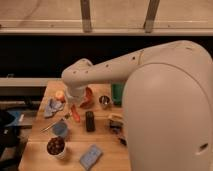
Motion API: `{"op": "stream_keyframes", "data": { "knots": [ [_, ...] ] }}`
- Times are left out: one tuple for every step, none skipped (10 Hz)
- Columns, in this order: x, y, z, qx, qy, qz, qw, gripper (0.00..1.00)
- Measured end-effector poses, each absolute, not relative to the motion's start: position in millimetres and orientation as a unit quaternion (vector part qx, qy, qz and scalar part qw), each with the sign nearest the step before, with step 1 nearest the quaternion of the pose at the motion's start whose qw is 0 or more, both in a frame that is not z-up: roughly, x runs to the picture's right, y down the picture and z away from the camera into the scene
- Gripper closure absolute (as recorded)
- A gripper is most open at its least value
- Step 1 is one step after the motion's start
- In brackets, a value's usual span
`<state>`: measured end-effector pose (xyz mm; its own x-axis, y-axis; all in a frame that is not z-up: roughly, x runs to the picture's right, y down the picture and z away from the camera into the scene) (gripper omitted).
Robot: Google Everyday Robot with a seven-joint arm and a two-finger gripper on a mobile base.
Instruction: Place pepper in red bowl
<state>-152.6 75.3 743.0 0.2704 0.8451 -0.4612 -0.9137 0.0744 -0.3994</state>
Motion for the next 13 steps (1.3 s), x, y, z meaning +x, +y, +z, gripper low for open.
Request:
{"op": "stream_keyframes", "data": {
  "knots": [
    [-145, 67, 747, -0.329, 0.030, 0.607, 0.723, 1.00],
    [-135, 57, 755, -0.340, 0.013, 0.609, 0.716, 1.00],
    [-131, 46, 764, -0.356, -0.004, 0.608, 0.710, 1.00],
    [-125, 34, 774, -0.371, -0.016, 0.606, 0.704, 1.00],
    [-120, 22, 783, -0.382, -0.025, 0.603, 0.700, 1.00],
    [-122, 12, 789, -0.391, -0.031, 0.598, 0.699, 1.00],
    [-126, 6, 792, -0.396, -0.033, 0.592, 0.701, 1.00],
    [-131, -1, 796, -0.401, -0.037, 0.587, 0.703, 1.00],
    [-136, -8, 800, -0.406, -0.042, 0.582, 0.703, 1.00],
    [-139, -11, 806, -0.410, -0.050, 0.580, 0.702, 1.00],
    [-142, -13, 812, -0.411, -0.056, 0.579, 0.702, 1.00],
    [-146, -14, 817, -0.412, -0.065, 0.577, 0.702, 1.00],
    [-149, -17, 823, -0.412, -0.073, 0.576, 0.702, 1.00]
  ]
}}
